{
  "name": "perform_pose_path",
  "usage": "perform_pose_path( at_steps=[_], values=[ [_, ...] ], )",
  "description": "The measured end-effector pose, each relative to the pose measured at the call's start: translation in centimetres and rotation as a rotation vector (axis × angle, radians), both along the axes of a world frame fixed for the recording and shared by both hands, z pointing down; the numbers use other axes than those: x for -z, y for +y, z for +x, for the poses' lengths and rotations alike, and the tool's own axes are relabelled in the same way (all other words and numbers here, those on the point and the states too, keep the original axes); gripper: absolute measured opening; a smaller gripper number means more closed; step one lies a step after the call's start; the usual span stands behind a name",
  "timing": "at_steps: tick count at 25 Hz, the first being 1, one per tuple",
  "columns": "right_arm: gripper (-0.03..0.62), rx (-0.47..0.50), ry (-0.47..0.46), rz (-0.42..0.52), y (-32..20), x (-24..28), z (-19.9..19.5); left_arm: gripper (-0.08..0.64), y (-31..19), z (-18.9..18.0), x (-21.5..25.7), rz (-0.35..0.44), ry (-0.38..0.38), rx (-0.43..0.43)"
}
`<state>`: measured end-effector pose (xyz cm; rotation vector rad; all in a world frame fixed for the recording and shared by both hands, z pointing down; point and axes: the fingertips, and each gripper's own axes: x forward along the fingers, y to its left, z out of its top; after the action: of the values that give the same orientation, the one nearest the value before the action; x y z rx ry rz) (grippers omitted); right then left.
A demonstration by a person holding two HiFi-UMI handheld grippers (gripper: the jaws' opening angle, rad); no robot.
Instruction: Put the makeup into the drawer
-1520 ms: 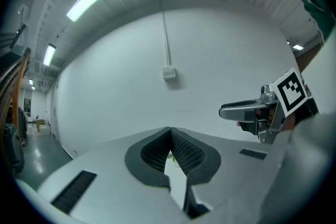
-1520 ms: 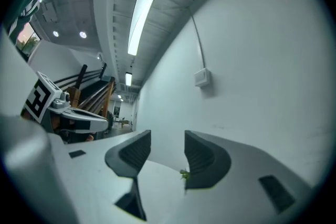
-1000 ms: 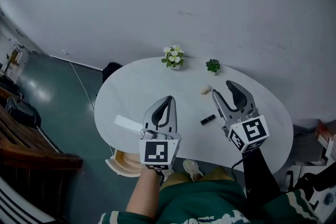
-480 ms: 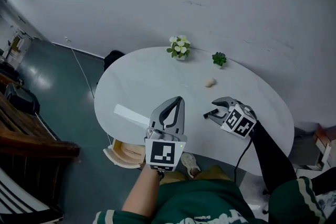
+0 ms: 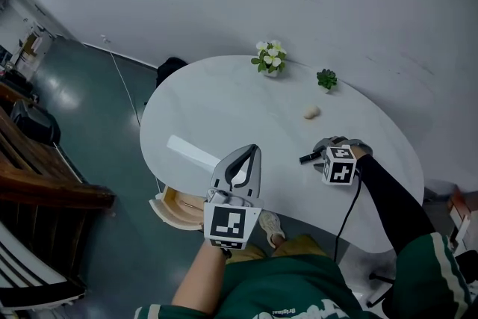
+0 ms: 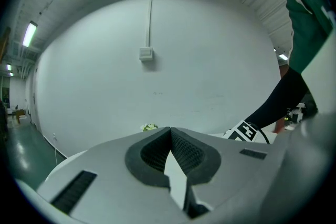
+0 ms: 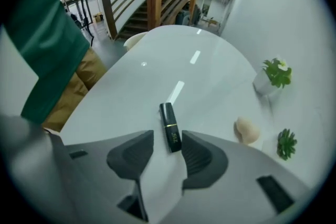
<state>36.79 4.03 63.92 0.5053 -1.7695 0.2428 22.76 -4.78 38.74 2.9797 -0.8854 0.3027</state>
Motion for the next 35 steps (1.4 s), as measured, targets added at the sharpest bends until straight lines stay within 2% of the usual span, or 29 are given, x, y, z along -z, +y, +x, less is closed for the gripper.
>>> perform_pose_path(
  at_steps=[3,5,6,9,13,15,19,21,24,27,35],
  values=[
    [0.158,0.072,0.058,-0.049,0.0,-1.1,0.5,0.000,-0.2,-0.8,-0.3,-0.001,-0.010,0.018],
    [0.139,0.092,0.058,-0.111,0.3,-1.5,0.4,0.000,-0.3,-1.1,-0.4,-0.001,-0.014,0.025],
    [0.097,0.095,0.050,-0.148,0.5,-1.6,0.2,0.000,-0.3,-1.2,-0.5,0.000,-0.017,0.028],
    [0.092,0.104,0.043,-0.219,0.7,-1.7,-0.2,0.000,-0.2,-1.4,-0.5,0.006,-0.027,0.031],
    [0.092,0.083,0.027,-0.185,0.4,-1.2,-0.3,0.000,-0.5,-1.5,-0.5,0.008,-0.043,0.032],
    [0.092,0.008,-0.032,-0.110,-0.4,-0.2,-0.8,0.000,-0.7,-1.7,-0.5,0.022,-0.058,0.035],
    [0.092,-0.234,-0.220,0.092,-3.1,3.8,-1.9,0.000,-1.3,-1.8,-0.1,0.040,-0.063,0.045],
    [0.092,-0.346,-0.286,0.186,-4.0,5.8,-2.0,0.000,-1.5,-1.7,0.2,0.046,-0.060,0.049],
    [0.092,-0.480,-0.335,0.329,-5.1,8.8,-2.0,0.000,-2.0,-1.6,0.6,0.058,-0.054,0.056],
    [0.092,-0.580,-0.346,0.471,-5.9,11.5,-1.6,0.000,-2.6,-1.4,1.2,0.072,-0.035,0.076],
    [0.092,-0.808,-0.450,0.786,-6.4,19.1,0.6,0.000,-3.7,-0.7,2.6,0.069,0.023,0.102]
  ],
)
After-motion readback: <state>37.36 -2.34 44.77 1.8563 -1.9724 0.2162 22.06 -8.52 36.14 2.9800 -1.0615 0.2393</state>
